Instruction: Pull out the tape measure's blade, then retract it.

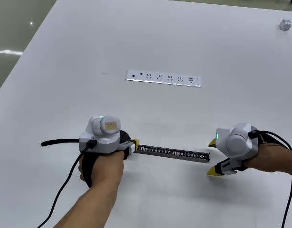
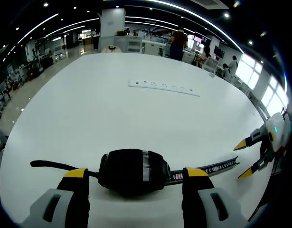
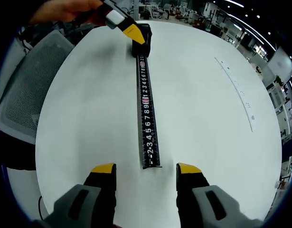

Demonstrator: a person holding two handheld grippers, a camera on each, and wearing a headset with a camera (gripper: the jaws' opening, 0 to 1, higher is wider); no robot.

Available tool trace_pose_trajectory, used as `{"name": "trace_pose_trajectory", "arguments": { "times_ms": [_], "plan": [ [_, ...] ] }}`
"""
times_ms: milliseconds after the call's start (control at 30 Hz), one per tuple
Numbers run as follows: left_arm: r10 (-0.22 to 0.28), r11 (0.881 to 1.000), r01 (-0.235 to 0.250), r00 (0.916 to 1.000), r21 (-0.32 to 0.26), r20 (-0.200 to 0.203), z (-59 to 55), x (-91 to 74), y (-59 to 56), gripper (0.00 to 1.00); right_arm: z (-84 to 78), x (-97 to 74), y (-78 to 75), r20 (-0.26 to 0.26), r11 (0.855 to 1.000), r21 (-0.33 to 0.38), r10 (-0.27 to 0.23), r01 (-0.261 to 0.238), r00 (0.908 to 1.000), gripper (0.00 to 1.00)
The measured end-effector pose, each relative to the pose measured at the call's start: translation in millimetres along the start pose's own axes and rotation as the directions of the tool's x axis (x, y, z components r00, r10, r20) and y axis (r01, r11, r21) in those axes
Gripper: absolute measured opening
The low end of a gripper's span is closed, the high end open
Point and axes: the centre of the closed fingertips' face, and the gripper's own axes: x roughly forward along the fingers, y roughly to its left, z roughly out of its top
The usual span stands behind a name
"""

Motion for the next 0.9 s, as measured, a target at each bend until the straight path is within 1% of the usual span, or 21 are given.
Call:
{"name": "trace_pose_trajectory", "arguments": {
  "times_ms": [400, 567, 600, 900],
  "plan": [
    [-0.002, 1.0, 0.002, 0.9999, -0.006, -0.012, -1.9, 5.2, 2.7, 0.74, 0.9, 6.8, -3.8, -0.01, 1.0, -0.021, 0.015, -0.015, 0.9998, 0.46],
    [0.0, 1.0, 0.0, 0.9999, -0.007, -0.011, -1.7, 5.6, 3.9, 0.72, 1.1, 9.0, -4.4, -0.013, 0.999, -0.027, 0.02, -0.02, 0.9997, 0.41],
    [-0.001, 1.0, 0.0, 0.9999, -0.01, -0.014, -2.5, 6.2, 5.3, 0.71, 1.3, 10.2, -2.9, -0.017, 0.999, -0.037, 0.036, -0.036, 0.9992, 0.4],
    [-0.004, 1.0, 0.004, 0.9998, -0.016, -0.018, -3.1, 7.6, 5.6, 0.68, 0.9, 10.1, -2.0, -0.021, 0.998, -0.047, 0.046, -0.047, 0.9987, 0.35]
  ]
}}
